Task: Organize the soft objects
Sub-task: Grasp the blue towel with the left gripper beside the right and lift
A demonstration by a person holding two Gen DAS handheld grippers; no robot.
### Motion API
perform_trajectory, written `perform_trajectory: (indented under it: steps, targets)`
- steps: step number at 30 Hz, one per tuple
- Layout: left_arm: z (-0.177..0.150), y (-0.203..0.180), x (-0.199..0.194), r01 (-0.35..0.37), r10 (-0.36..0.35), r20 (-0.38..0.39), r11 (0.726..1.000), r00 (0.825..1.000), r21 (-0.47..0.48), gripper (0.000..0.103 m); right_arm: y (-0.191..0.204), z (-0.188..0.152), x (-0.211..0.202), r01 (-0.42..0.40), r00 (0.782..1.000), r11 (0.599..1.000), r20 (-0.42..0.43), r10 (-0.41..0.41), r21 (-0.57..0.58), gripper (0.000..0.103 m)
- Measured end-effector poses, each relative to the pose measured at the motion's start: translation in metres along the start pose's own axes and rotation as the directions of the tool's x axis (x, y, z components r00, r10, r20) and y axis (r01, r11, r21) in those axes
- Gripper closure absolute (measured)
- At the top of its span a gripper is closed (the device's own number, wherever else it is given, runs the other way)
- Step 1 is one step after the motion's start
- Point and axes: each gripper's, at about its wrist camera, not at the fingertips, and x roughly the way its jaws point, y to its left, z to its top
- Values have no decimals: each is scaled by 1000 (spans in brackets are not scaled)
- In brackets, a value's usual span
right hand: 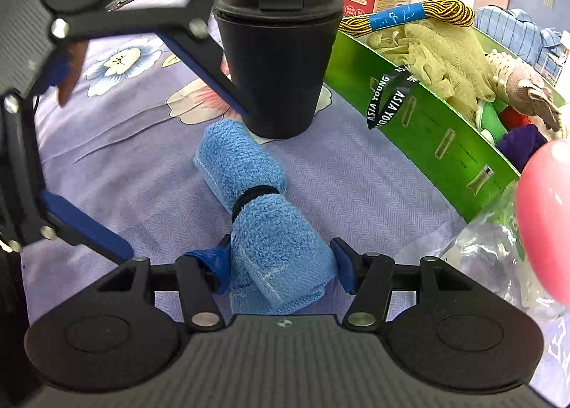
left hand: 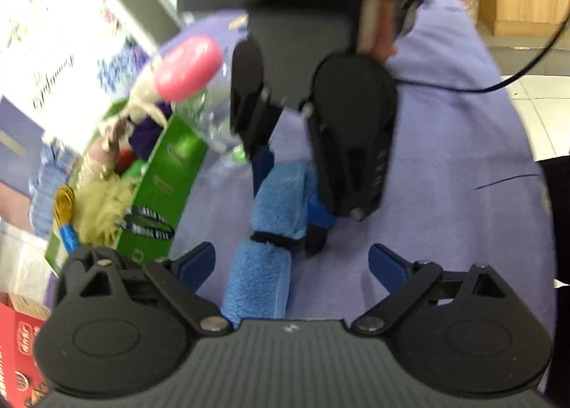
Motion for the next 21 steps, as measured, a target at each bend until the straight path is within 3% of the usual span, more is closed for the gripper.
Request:
perform_trajectory:
  steps: [4,11,15,21]
  targets:
    - [-2,2,12,-25,25,3,1000,1000,12,6,0,0,1,-3,1000,1000,1,3,-23,59]
    - [-3,-14,12,14,-11,-27,995,1000,101,6,3,-6,1,10,999,998,33,-8,-61,58]
    - [-1,-6,17,54,-50,-74,997,996,53,4,8,-6,1,50,998,997,36,-47,-60,55]
    - [5,4,25,77,-68,-132,995,989,69,3,9,-5,2,74,997,996,36,-73,-39,52]
